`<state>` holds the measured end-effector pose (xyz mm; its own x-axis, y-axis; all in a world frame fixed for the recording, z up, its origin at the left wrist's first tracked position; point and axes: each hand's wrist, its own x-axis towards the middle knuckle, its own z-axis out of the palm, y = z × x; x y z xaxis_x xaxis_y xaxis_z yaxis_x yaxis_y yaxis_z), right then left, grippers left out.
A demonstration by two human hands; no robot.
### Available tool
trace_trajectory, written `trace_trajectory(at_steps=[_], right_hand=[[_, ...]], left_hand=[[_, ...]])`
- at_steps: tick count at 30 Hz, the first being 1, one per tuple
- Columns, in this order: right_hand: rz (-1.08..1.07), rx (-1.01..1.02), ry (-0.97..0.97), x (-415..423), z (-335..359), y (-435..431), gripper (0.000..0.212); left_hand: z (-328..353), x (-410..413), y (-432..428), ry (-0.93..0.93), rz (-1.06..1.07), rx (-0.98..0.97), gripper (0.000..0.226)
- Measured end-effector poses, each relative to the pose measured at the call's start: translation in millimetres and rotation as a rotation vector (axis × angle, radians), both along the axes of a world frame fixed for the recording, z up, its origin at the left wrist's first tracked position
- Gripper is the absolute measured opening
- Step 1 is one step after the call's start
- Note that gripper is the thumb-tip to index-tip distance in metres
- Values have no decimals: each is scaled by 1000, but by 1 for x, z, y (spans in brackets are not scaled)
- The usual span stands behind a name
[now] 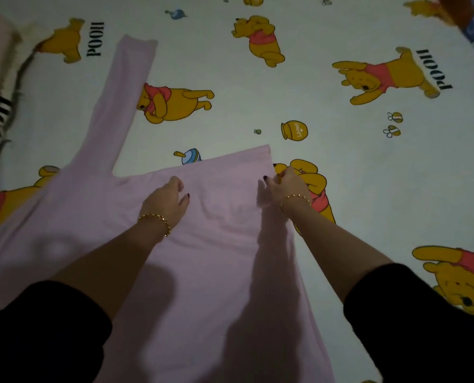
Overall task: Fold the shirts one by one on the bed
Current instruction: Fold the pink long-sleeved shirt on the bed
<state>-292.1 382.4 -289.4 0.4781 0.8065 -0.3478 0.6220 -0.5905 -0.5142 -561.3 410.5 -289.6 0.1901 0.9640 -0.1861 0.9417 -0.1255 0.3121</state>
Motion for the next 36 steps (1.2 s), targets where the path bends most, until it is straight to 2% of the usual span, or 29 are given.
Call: trace_trajectory(at_steps=[6, 9, 12, 15, 18, 21, 24, 29, 34, 36], right_hand=[[-58, 55, 54, 2, -11, 53, 39], [-113, 95, 98, 0, -17, 71, 34], [-129, 45, 110, -3, -22, 81, 43], [-149, 92, 55, -6, -22, 86, 28], [-288, 252, 123, -7, -21, 95, 23], [-309, 239, 115, -9, -14, 104, 17], [-258, 251, 104, -16, -11, 109, 24], [6, 217, 158, -68, -6, 153, 16], [169, 142, 346, -159, -5, 216, 8], [184, 120, 423, -191, -15, 241, 3]], left_hand=[[-13, 15, 41, 47, 48, -6, 48], [-21, 16, 51, 45, 46, -23, 42], [-25, 17, 58, 34, 51, -4, 32], [-26, 17, 64, 25, 47, 45, 24], [-24, 20, 70, 0, 48, 112, 22], [-22, 22, 75, -50, 56, 105, 19], [-18, 13, 79, -142, 73, 85, 19], [0, -39, 117, -196, 191, 160, 17], [2, -119, 174, -161, 428, 311, 16], [-9, -150, 192, -117, 530, 238, 19]])
